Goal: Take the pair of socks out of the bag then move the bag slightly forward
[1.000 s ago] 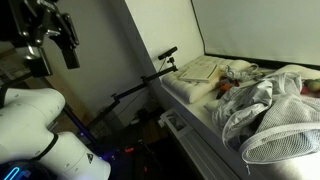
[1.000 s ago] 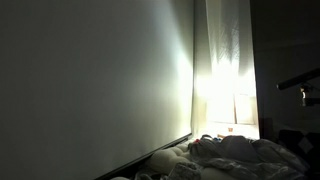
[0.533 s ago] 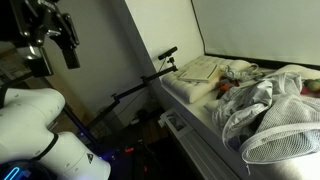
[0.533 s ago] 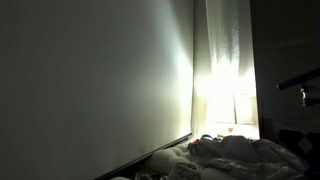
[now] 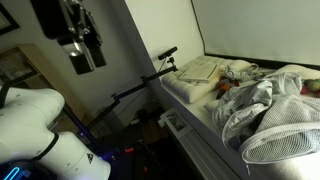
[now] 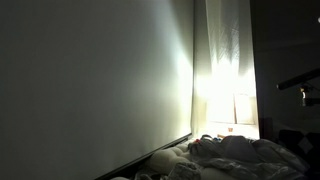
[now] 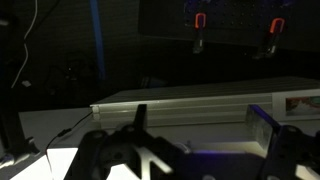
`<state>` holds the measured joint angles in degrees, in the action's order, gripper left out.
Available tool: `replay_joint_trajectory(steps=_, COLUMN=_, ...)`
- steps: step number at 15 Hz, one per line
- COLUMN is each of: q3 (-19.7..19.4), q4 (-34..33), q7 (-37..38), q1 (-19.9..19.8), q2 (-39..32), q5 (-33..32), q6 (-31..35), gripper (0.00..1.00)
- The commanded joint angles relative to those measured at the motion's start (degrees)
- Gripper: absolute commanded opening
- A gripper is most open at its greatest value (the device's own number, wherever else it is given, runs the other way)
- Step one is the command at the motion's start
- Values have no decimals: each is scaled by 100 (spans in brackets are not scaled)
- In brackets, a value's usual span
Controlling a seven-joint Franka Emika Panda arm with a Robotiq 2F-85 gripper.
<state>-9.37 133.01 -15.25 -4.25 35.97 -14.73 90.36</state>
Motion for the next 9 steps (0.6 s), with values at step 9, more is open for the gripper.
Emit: replay_joint_trajectory(steps=9, q3=112, q4=-379, q7=483, q1=-19, q2=-1669, q5=121, q6=2165, gripper=100)
